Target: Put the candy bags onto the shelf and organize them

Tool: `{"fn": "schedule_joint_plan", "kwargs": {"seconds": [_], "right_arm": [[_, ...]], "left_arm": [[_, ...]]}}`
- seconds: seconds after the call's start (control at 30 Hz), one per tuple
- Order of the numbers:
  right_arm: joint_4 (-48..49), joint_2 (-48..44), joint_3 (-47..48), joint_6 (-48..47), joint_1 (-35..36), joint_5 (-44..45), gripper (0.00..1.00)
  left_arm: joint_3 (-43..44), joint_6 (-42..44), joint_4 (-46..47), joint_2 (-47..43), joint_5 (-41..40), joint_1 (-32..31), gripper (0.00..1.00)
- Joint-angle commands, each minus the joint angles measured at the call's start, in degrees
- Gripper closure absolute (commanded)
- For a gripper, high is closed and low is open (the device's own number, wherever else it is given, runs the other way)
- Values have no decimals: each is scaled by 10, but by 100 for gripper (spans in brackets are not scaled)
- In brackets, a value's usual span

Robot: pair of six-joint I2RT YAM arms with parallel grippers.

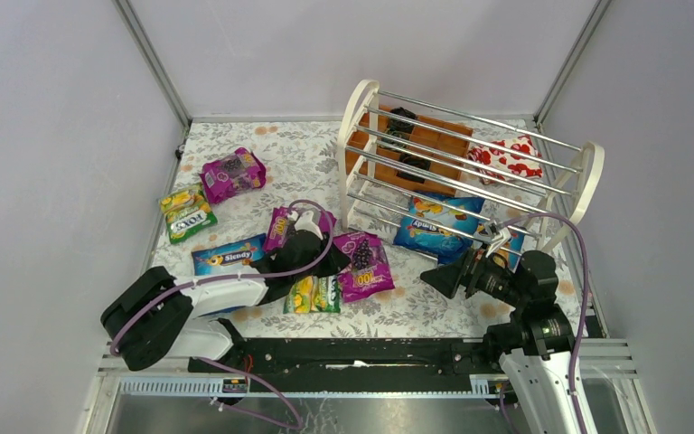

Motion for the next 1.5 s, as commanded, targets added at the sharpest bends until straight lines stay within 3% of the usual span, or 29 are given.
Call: {"fn": "schedule_joint_plan", "kwargs": {"seconds": [0.0, 0.1, 0.23, 0.47, 0.6, 0.8, 0.93, 1.03, 1.47], "right_arm": [[-17, -4, 9, -6, 3, 25, 0], [-26, -8, 12, -6, 3, 32, 0], [-30, -15, 15, -2, 3, 36, 0], [-47, -18, 23, -4, 3, 47, 0], [-54, -19, 21, -6, 3, 53, 0], [-63, -17, 19, -10, 3, 60, 0], [-86, -22, 33, -22, 3, 71, 0], [-101, -30, 49, -28, 3, 81, 0], [-165, -64, 120, -38, 3, 93, 0]], "left_arm": [[20, 11, 11, -18, 4, -2, 80], [23, 12, 5, -37, 7, -2, 80], [30, 21, -7, -37, 8, -2, 52], [43, 25, -2, -6, 9, -2, 47], [43, 29, 3, -4, 2, -2, 57], [47, 34, -10, -19, 10, -2, 85], [45, 44, -22, -62, 31, -2, 95], [44, 57, -28, -106, 58, -2, 100], [51, 130, -25, -340, 241, -3, 100]]}}
